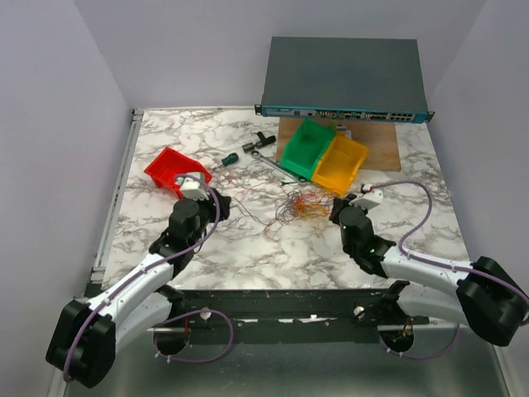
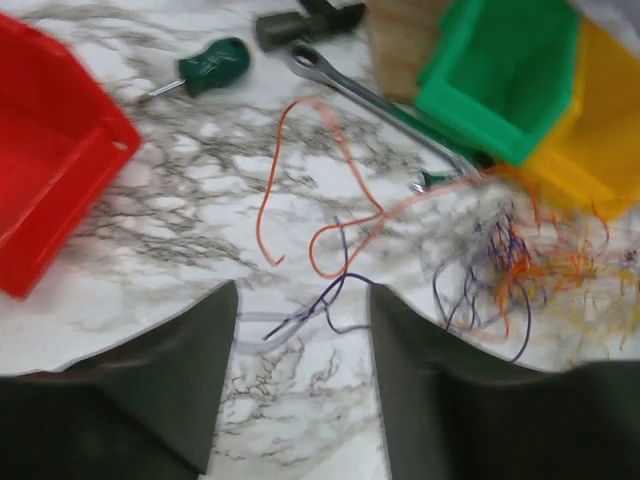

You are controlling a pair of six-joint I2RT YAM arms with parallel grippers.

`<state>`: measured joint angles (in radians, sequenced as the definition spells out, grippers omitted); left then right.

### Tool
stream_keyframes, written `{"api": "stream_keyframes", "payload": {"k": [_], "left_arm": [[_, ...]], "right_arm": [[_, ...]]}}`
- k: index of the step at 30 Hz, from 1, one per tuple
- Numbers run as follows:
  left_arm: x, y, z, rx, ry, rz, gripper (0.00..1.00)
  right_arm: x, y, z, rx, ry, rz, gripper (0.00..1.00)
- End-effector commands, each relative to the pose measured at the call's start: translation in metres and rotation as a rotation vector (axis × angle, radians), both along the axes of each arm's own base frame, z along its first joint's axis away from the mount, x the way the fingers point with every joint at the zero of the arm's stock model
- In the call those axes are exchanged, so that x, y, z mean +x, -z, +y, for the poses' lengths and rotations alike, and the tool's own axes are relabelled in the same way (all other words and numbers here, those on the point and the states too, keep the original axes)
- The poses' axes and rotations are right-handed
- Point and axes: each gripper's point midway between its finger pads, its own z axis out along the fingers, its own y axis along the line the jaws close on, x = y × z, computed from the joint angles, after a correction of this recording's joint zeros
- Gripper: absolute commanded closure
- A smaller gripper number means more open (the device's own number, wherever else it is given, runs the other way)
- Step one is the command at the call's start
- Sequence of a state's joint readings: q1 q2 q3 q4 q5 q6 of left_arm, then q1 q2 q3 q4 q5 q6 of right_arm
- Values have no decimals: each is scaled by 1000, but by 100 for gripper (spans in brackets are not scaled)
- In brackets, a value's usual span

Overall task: Untangle the cables
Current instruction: Untie the cable.

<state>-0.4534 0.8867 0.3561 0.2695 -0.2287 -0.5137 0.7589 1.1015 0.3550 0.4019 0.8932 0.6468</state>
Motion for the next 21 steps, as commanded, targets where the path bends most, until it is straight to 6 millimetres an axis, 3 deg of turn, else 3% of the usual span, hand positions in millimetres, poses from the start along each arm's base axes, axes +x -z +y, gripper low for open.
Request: {"api": "stream_keyframes", "payload": {"k": [1,5,12,15,21], "left_arm": [[-25,-29,-78,25,474,-186,29],[-31,-16,-117,37,667,-110,21],[-21,19,-173,77,815,127,21],[-21,37,-189,103,855,235,21],[3,61,-207,148,812,385,25]], "right_arm": [[1,-14,75,-19,-438,-78,99],[7,-3,81,-32,-436,-26,99],[6,-5,74,-26,-408,-40,99],[6,-6,68,-24,-378,-45,99],[5,-5,69,-12,-383,-44,99]]}}
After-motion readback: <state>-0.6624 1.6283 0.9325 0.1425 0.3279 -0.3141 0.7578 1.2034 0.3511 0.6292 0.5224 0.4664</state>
